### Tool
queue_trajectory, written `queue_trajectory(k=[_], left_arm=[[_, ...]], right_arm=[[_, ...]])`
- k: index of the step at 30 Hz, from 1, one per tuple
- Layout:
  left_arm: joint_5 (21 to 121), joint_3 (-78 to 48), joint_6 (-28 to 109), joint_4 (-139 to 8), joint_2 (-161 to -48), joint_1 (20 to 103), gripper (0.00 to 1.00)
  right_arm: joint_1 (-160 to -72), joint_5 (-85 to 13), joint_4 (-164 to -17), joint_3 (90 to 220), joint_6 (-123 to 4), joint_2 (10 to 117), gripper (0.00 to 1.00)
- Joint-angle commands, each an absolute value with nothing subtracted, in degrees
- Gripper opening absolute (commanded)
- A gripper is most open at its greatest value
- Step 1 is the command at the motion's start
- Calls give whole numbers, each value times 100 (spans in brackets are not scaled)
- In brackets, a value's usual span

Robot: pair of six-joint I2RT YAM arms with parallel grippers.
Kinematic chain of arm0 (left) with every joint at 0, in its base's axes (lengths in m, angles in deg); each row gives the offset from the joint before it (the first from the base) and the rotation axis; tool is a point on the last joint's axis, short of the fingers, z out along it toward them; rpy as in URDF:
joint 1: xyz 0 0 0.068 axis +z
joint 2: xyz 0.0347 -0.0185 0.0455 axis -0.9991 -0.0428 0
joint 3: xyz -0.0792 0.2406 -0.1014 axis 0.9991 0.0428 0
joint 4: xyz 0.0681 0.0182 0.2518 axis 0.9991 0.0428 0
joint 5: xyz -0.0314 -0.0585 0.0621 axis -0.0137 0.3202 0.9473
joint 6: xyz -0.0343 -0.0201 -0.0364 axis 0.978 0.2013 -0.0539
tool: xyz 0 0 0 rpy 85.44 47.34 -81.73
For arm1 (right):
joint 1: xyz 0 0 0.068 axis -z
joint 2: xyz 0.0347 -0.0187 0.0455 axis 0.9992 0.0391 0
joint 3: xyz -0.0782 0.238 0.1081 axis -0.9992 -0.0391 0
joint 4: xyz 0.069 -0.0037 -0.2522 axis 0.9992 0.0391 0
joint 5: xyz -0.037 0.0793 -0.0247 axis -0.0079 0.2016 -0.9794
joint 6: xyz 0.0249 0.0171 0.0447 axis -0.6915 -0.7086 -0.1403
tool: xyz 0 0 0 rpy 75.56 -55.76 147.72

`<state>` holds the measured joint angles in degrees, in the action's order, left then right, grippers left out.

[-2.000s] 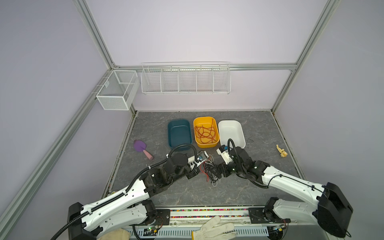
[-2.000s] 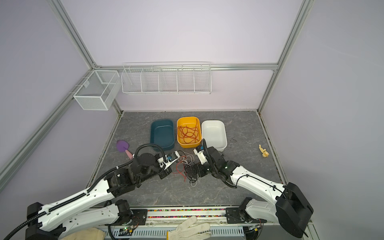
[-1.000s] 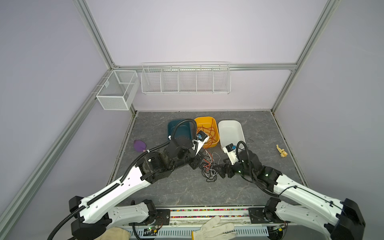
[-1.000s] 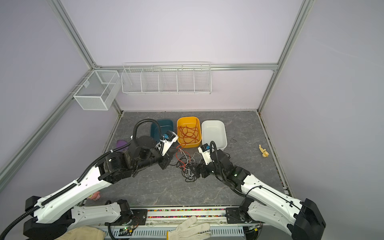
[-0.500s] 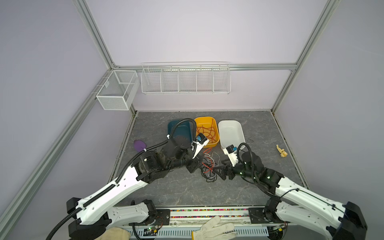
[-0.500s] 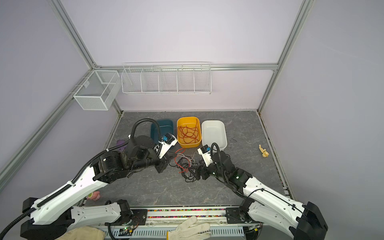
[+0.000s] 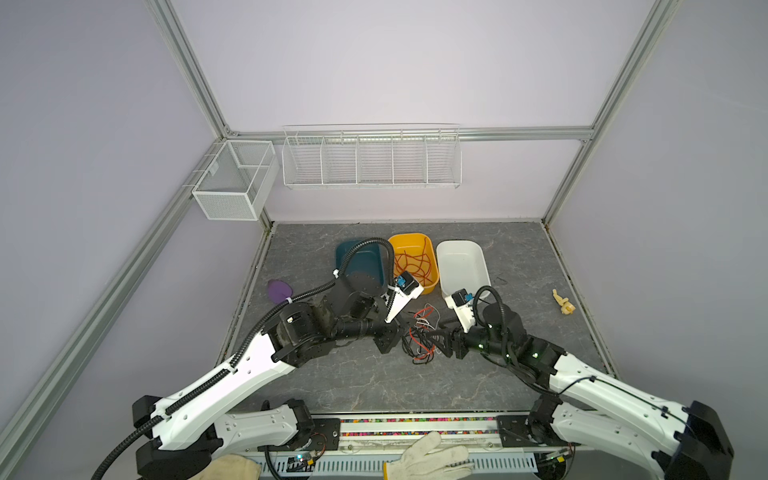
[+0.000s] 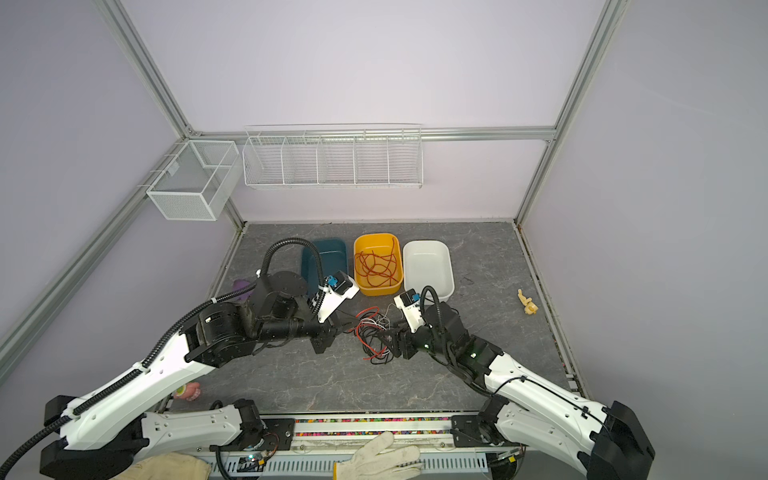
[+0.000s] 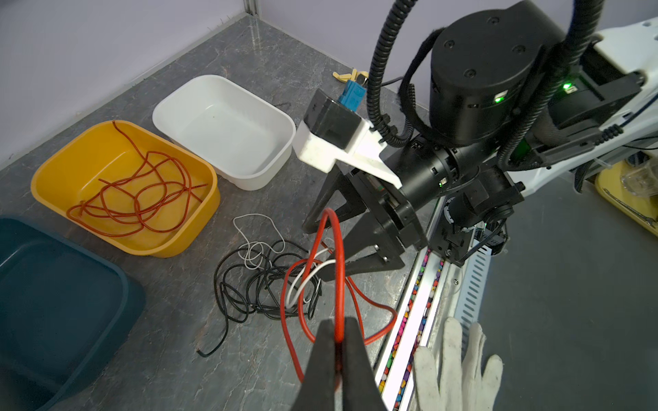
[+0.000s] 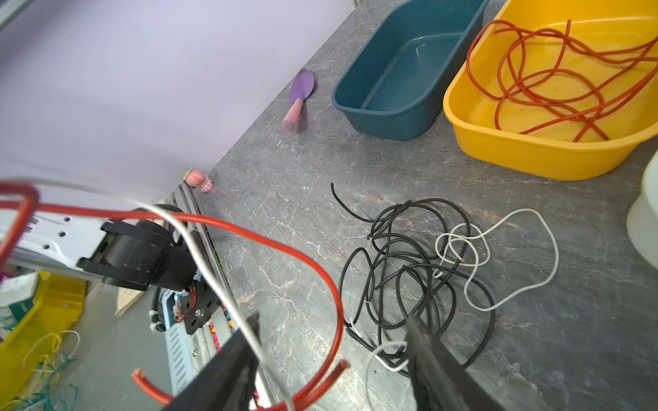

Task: Untangle the cables
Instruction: 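Pull the red wire up with the left gripper while the right holds the bundle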

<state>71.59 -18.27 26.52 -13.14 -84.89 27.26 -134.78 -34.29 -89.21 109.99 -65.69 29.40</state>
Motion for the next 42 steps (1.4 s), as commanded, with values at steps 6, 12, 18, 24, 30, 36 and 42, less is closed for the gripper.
queue_trajectory(k=[6,12,18,24,30,36,42], left_arm=[[7130,-1990,2710,-1159,-8383,2692,0],[7525,-2256,2681,-659,-8263,2696,0],[7665,-2521,2701,-448,-7959,2699,0],[7759,-2914,2702,-154,-7840,2699,0],[8067,-3498,2591,166,-7673,2699,0],[8190,-3994,2544,400,-7567,2698,0],[8060,-4092,2697,191,-7284,2699,0]], right_arm=[[-13545,-3734,-8991,10920,-6546,2997,26],[-13550,-4302,-8581,11120,-6561,3305,7],[-13548,-4517,-8255,11415,-6666,4023,7],[-13557,-4639,-7944,11697,-6738,4643,7],[-13553,-4700,-7664,11926,-6756,5096,7],[-13545,-4700,-7646,11949,-6790,5103,7],[-13498,-4514,-7935,11695,-6846,4524,12]])
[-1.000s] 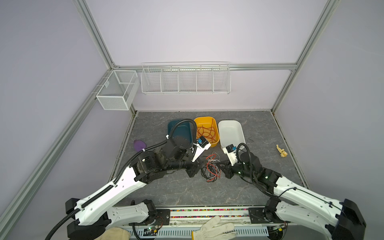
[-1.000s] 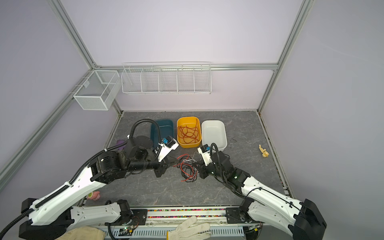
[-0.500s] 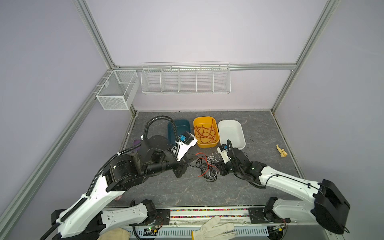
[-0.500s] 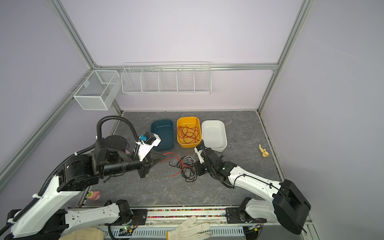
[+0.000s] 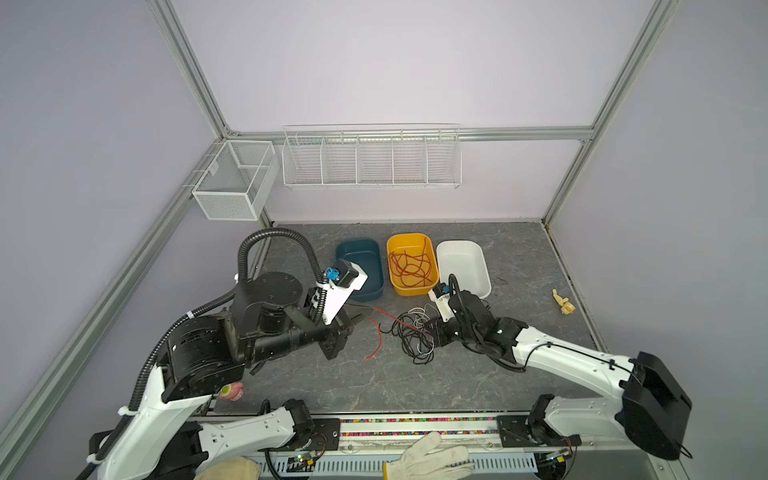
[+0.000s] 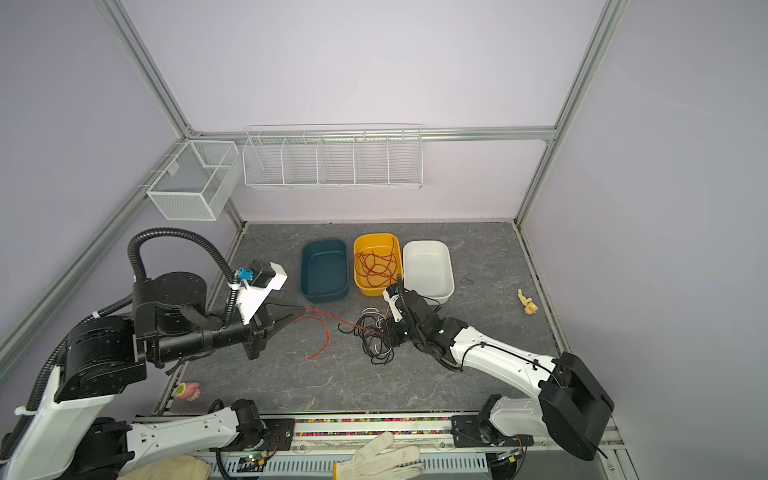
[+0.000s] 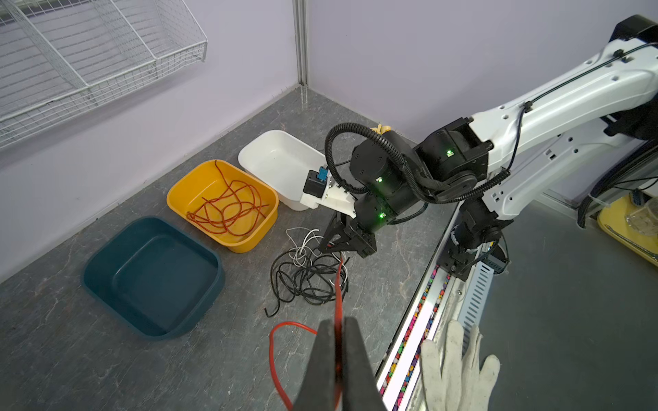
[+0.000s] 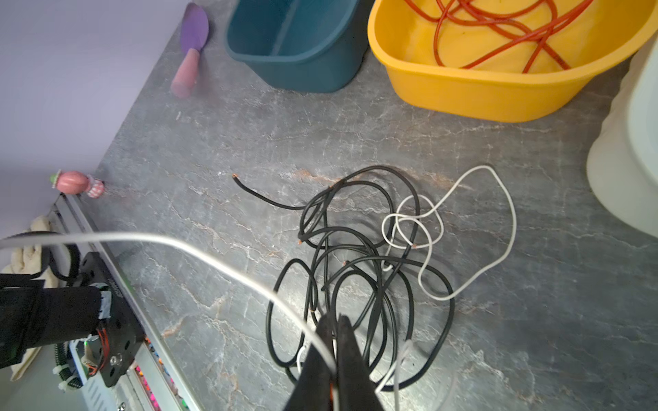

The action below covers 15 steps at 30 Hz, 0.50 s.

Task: Untangle the cables
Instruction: 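Pull the red wire up with the left gripper while the right holds the bundle, then carry the red wire over the yellow tub with the left gripper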

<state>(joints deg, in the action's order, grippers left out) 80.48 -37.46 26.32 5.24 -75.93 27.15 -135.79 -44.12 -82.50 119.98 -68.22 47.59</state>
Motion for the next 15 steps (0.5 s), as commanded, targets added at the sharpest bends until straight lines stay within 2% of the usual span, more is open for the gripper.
queue_trajectory(k=[1,8,15], left_arm=[[8063,-4064,2716,240,-7281,2700,0],[7953,-3451,2825,190,-7376,2699,0],[8068,-3602,2737,51,-7604,2699,0]], right_arm=[[-13500,-4453,-8034,11623,-6852,4359,16],[-13479,-4108,-8373,11327,-6754,3586,46],[-13443,-4570,-8081,11286,-6729,3254,62]])
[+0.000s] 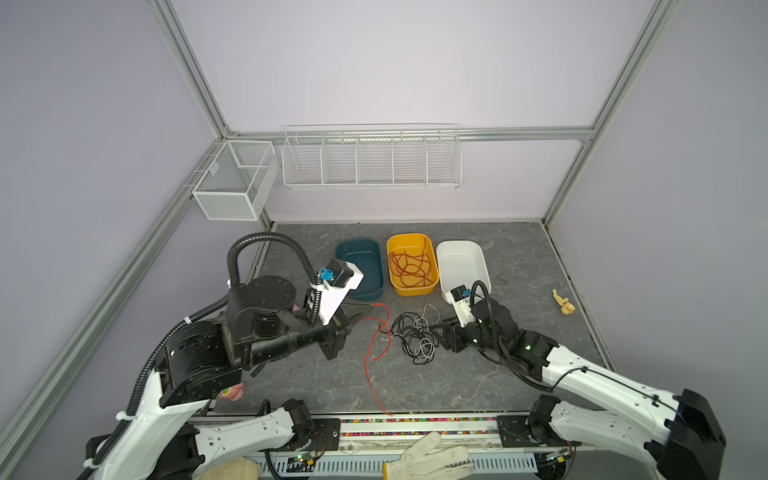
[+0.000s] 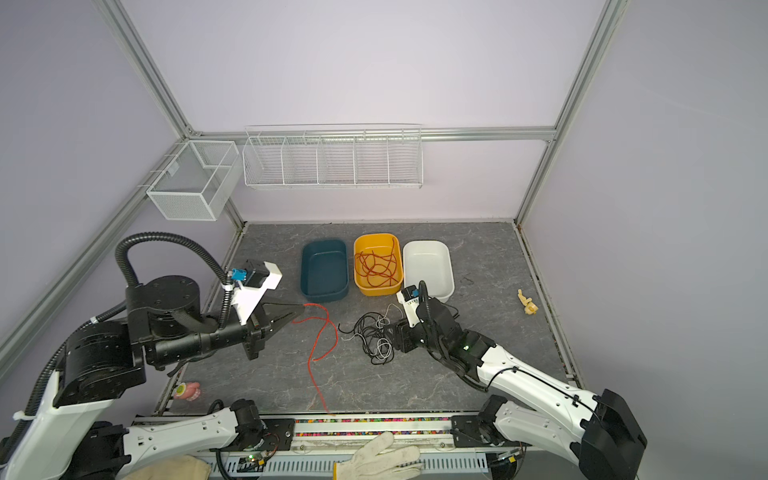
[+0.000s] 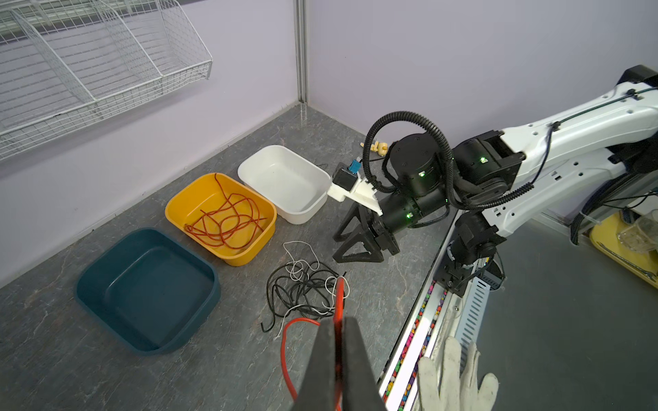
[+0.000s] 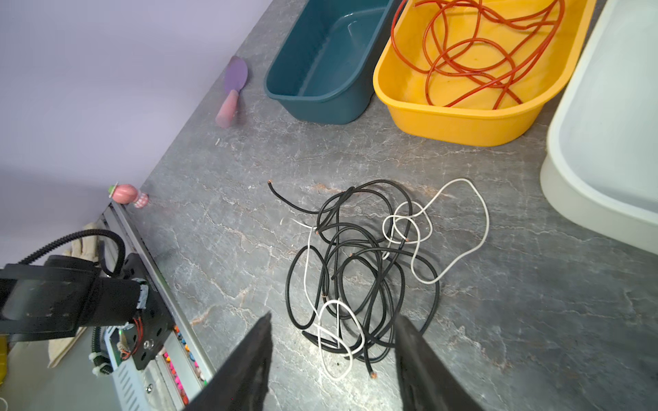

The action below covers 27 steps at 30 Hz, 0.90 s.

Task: Untangle the cables
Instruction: 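Carry the red wire over the yellow tub with the left gripper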

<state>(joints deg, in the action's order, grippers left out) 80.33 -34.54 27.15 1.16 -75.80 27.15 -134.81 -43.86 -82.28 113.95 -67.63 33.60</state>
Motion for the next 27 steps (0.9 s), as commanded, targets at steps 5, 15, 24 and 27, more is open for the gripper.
queue_trajectory(k=[5,15,24,27], left_arm=[[8407,-3867,2486,138,-7950,2699,0],[7902,-4112,1713,-102,-9033,3687,0],[7507,-4648,1212,-678,-10209,4538,0],[7473,-4781,1153,-905,-10593,4659,0]], right_arm=[[-13426,-4609,-8082,11248,-6748,3153,83],[-13421,-4581,-7920,11295,-6661,3048,97],[-13411,-4639,-8006,11107,-6673,2562,89],[-13408,-4649,-7984,11105,-6669,2518,89]])
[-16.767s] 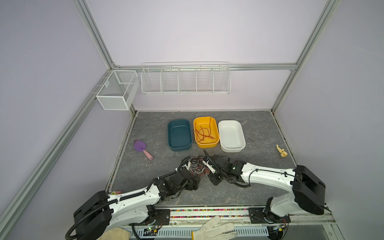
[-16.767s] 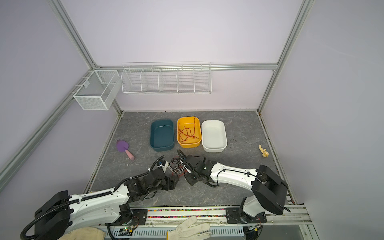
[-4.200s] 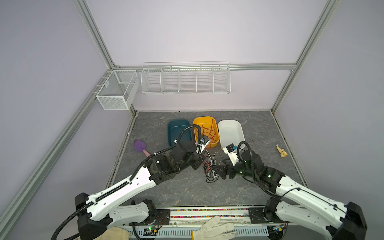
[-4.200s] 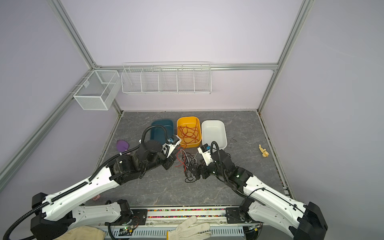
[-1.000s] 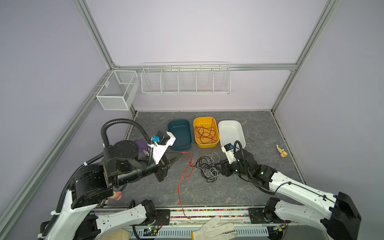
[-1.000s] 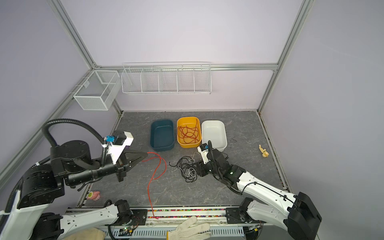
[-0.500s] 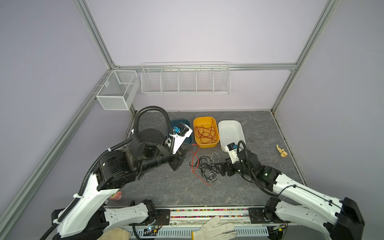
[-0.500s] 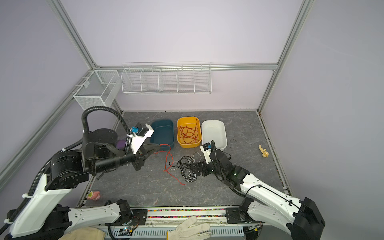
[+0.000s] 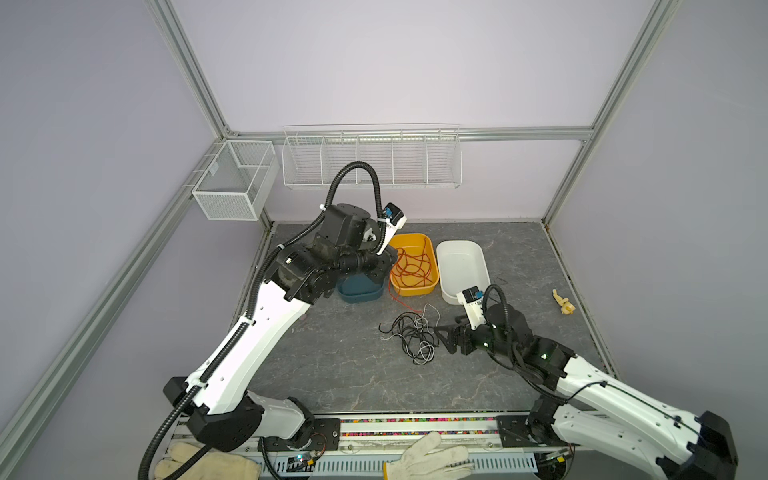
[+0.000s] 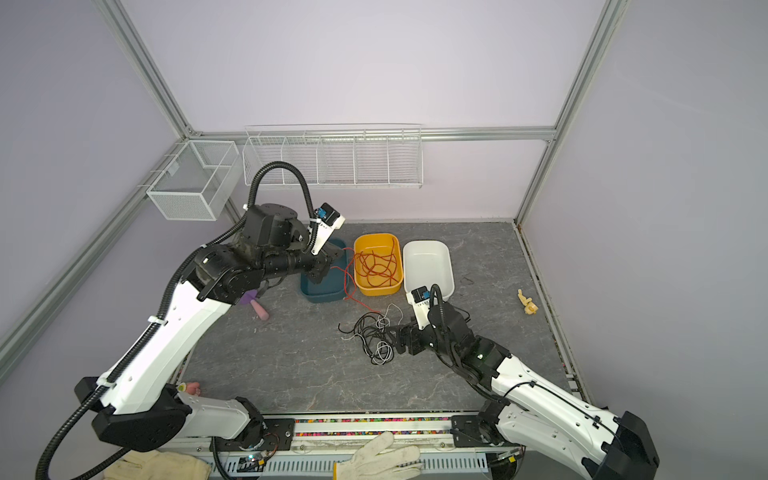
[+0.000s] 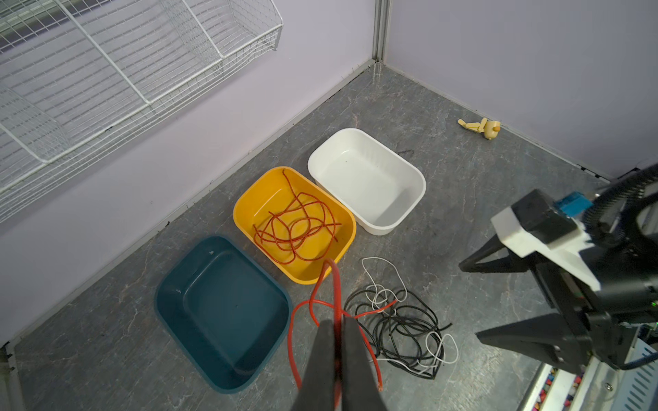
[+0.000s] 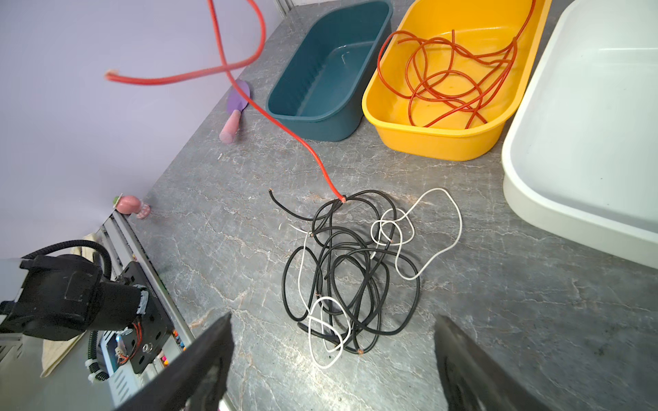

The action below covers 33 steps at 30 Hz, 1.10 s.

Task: Untangle the cables
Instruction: 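Carry the red wire over the yellow tub with the left gripper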

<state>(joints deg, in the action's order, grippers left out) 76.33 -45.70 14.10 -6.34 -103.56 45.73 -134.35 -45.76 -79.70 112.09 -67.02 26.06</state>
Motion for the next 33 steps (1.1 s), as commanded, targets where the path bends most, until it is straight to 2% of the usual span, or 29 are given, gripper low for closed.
queue_trajectory(k=[1,13,23,33], left_arm=[[7536,-4844,1128,-976,-10738,4696,0],[7542,-5931,1242,-1804,-12346,5348,0],[7603,-6434,1148,-1859,-13488,5367,0],[7686,-6441,1076,-1695,-14055,5337,0]], right_arm=[[-13415,-4654,-7984,11108,-6670,2503,89],[-13410,-4565,-8036,11068,-6655,2433,89],[-13413,-4260,-8107,11115,-6633,2578,89],[-13417,-4094,-8187,11122,-6640,2685,89]])
